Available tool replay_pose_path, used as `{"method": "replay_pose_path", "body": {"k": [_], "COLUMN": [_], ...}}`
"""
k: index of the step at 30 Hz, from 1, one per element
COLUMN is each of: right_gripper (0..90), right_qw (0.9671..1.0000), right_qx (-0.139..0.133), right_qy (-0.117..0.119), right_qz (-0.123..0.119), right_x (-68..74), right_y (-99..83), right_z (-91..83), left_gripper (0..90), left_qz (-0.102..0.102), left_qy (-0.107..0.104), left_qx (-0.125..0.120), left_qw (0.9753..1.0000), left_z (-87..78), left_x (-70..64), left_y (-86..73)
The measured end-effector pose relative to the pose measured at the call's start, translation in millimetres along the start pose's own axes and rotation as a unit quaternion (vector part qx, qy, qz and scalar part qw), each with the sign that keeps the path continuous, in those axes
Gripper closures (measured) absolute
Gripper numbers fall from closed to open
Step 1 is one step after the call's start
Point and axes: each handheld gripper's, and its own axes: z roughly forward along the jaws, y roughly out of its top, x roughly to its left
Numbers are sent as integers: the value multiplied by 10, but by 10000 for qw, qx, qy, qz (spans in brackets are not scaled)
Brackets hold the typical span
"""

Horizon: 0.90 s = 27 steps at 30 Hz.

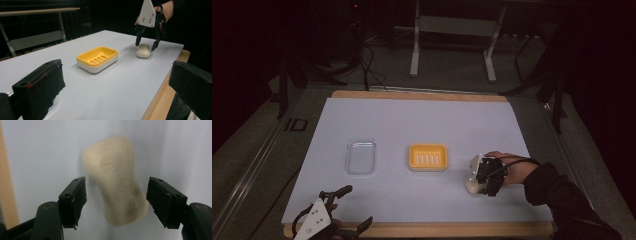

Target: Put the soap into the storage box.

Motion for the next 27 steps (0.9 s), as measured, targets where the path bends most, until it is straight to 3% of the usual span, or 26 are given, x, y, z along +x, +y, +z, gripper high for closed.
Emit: {"method": "replay_pose_path", "body": {"k": [11, 15, 19, 22, 27], "right_gripper": [344, 413, 484, 488, 495], "right_qw": [9998, 9998, 9993, 9992, 9979], "right_qx": [99, 71, 118, 178, 310], "right_qy": [134, 162, 356, 345, 549], "right_qz": [-114, -90, 16, 24, 169], "right_x": [-39, -53, -77, -63, -92], "right_y": [36, 16, 19, 35, 64], "right_z": [155, 191, 197, 195, 191], "left_gripper": [1, 1, 1, 1, 1], "left_qz": [25, 22, 22, 23, 45], "left_qy": [-32, -23, -22, -18, -44], "left_qx": [19, 27, 25, 31, 27], "left_qw": [10000, 10000, 10000, 10000, 10000], "left_z": [2, 5, 8, 7, 6], "left_x": [-4, -2, -6, -4, -9], "left_y": [-5, -6, -7, -8, -6]}}
